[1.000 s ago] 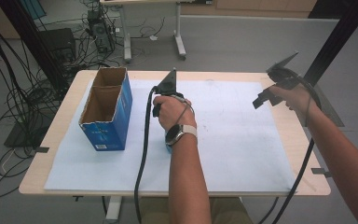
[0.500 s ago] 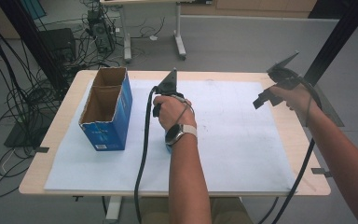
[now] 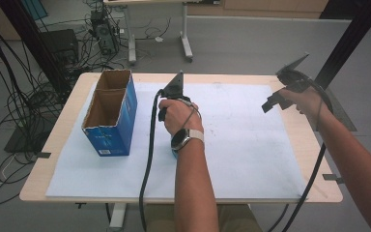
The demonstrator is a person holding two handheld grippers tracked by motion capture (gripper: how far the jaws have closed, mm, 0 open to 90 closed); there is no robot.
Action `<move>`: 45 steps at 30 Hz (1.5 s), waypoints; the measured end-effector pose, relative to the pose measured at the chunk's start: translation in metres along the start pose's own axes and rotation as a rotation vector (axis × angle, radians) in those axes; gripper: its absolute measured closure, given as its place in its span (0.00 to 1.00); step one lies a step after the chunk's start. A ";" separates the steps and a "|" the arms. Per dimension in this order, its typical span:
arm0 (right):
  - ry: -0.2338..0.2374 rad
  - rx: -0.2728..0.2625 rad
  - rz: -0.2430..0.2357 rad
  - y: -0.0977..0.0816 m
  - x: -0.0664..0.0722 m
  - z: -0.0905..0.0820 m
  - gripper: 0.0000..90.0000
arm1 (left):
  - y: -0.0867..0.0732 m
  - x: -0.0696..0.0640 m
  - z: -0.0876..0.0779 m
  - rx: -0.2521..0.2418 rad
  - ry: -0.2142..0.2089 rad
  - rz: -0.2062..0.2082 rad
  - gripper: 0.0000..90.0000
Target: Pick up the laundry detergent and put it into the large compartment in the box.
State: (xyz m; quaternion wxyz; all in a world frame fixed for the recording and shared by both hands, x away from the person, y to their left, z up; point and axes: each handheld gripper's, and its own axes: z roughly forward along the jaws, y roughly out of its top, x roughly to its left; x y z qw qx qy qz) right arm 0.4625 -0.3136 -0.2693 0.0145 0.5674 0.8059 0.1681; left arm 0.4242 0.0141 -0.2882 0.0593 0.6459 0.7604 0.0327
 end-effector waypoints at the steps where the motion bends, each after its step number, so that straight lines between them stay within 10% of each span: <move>1: 0.001 0.000 0.002 0.000 0.000 0.000 0.10 | 0.000 0.000 0.000 0.000 0.000 0.000 0.43; 45: 0.003 -0.002 0.001 0.000 0.001 -0.001 0.10 | 0.000 0.000 0.000 0.001 -0.001 0.010 0.43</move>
